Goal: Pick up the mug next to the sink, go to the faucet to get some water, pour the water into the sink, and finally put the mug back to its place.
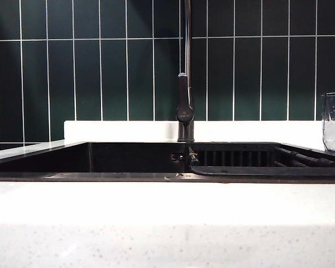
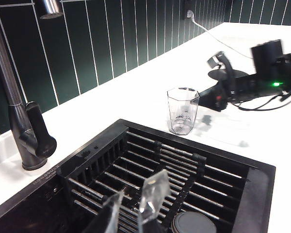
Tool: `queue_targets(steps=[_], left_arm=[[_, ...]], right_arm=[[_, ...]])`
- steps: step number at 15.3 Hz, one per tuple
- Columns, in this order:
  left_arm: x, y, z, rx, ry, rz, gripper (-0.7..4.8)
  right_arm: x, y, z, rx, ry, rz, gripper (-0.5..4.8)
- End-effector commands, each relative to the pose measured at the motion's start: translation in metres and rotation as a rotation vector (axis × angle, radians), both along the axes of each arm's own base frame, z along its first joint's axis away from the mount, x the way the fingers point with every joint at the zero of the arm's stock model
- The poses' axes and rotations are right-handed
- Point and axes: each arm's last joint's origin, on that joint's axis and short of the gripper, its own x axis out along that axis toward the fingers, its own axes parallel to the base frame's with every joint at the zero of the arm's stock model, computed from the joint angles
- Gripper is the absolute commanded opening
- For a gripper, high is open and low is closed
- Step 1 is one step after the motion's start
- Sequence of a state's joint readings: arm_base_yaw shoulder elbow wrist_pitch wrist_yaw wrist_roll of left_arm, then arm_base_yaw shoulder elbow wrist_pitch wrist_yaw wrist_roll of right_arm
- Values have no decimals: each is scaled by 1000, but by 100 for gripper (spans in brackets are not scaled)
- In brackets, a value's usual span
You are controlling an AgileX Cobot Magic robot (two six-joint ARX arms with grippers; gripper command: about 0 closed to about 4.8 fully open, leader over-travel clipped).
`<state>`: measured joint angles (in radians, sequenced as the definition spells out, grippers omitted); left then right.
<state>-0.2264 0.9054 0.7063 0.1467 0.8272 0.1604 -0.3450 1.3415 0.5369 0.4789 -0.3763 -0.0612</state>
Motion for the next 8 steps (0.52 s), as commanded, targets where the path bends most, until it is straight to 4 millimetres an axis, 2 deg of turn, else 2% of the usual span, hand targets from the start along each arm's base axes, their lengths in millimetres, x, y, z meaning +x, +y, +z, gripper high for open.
queue_targets(steps=[1,4,5,6,7,8], left_arm=[[-1,0,2,-6,-19,-8,65],[-1,0,3,-8,-22,-7,65],[-4,1,5,-9,-29,5,65],[-6,2,7,-9,-41,36,64],[-11,4,10,-7,-63,90,64],[-15,6,13,-4,-80,129,64]], right_arm=[[-20,9,12,57,-31,-21,234],[-40,24,31,56,-106,9,229],[-53,36,47,34,-163,35,202],[-63,44,57,18,-206,41,196],[-72,50,66,5,-244,38,160],[-81,55,73,-4,-280,48,101]])
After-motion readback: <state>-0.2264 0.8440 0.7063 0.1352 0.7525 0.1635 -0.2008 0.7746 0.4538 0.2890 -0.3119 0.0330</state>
